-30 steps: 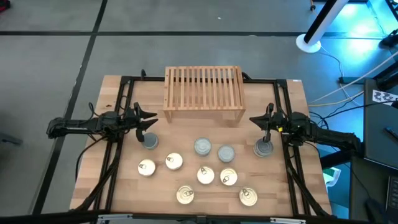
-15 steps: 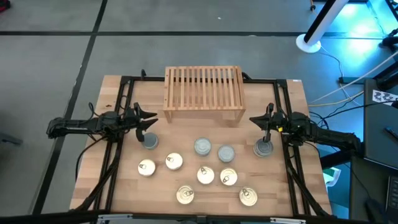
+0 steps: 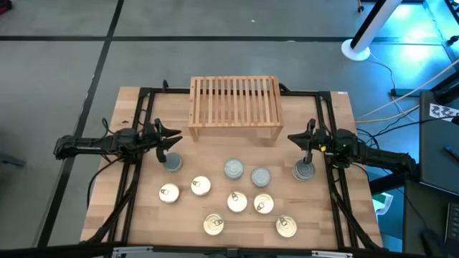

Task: Stack canned seafood by type on shelf
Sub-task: Put the green tuna can on the shelf

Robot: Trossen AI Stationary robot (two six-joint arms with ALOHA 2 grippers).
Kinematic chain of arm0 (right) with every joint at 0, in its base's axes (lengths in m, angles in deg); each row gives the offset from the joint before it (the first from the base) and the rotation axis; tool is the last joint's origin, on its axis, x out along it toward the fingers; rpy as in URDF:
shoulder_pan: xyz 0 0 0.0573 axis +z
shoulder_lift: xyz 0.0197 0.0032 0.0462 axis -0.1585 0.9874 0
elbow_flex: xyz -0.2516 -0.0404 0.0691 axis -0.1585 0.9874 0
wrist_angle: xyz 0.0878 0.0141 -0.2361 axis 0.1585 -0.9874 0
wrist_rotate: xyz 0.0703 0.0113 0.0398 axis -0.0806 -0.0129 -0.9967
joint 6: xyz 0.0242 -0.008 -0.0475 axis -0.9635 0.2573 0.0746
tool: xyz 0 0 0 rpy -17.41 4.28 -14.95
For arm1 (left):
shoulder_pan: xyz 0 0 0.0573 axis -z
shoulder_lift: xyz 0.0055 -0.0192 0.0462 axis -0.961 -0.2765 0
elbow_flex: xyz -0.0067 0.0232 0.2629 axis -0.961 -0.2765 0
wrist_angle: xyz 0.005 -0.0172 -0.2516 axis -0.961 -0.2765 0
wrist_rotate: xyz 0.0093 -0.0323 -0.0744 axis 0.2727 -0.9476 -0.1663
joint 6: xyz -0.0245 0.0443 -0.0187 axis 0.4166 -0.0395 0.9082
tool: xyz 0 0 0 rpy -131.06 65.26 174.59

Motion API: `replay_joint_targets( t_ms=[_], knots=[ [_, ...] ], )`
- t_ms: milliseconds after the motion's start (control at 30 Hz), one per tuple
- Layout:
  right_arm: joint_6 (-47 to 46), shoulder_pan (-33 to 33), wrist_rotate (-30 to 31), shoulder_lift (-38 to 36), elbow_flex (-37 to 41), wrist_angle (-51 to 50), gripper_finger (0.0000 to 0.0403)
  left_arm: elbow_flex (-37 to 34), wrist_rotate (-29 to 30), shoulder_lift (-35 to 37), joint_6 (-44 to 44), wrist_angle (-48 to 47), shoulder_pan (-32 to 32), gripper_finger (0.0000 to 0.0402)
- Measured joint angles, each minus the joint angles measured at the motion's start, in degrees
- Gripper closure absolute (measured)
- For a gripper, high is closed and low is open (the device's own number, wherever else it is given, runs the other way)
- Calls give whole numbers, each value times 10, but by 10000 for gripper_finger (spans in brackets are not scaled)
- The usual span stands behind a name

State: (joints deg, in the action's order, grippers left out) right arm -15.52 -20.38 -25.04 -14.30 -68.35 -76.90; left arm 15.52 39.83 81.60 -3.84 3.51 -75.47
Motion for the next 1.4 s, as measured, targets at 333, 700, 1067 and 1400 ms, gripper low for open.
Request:
replay_joint_targets(
  t_ms=[333,700,1067,1400],
  knots=[
    [-46,0,5,0,0,1,244,0,3,-2,60,36,0,273],
    [-49,0,4,1,-17,20,187,9,-2,-106,135,161,0,273],
    [-93,0,1,0,-47,23,189,173,-37,-354,149,153,1,273],
    [-179,0,-40,0,-48,39,189,324,-96,-530,219,40,1,273]
  ],
)
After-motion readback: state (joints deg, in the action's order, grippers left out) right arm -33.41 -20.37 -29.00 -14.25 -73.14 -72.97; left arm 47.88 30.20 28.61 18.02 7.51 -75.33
